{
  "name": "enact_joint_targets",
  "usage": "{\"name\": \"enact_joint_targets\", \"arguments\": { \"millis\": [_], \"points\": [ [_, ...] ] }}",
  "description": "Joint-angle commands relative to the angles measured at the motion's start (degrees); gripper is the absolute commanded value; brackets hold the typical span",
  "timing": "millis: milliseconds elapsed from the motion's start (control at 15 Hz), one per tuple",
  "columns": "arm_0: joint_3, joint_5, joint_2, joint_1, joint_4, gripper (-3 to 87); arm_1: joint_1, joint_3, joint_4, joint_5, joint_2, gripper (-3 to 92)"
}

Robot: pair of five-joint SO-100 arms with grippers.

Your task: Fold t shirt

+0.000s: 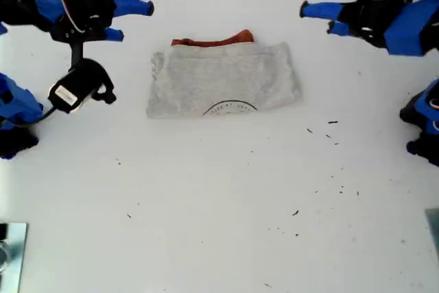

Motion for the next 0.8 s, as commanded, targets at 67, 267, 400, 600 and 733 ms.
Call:
{"name": "enact_joint_targets", "arguments": {
  "millis": [67,267,400,600,733],
  "points": [
    [12.66,-5.1,15.21,11.51,-2.55,23.8,-11.78,11.6,15.73,5.27,18.9,36.9],
    [28.65,-15.12,35.42,31.99,-6.06,11.2,-29.09,25.75,26.19,16.08,36.65,36.8],
    [40.43,-26.81,43.33,42.54,-7.47,-0.2,-36.12,31.2,25.58,19.95,37.27,35.6],
    [52.12,-32.08,71.02,46.49,3.6,-0.2,-39.29,31.55,25.22,18.72,36.83,3.7],
    [52.03,-25.05,74.97,46.93,6.86,10.4,-39.38,31.64,25.05,16.79,37.09,3.7]
  ]
}}
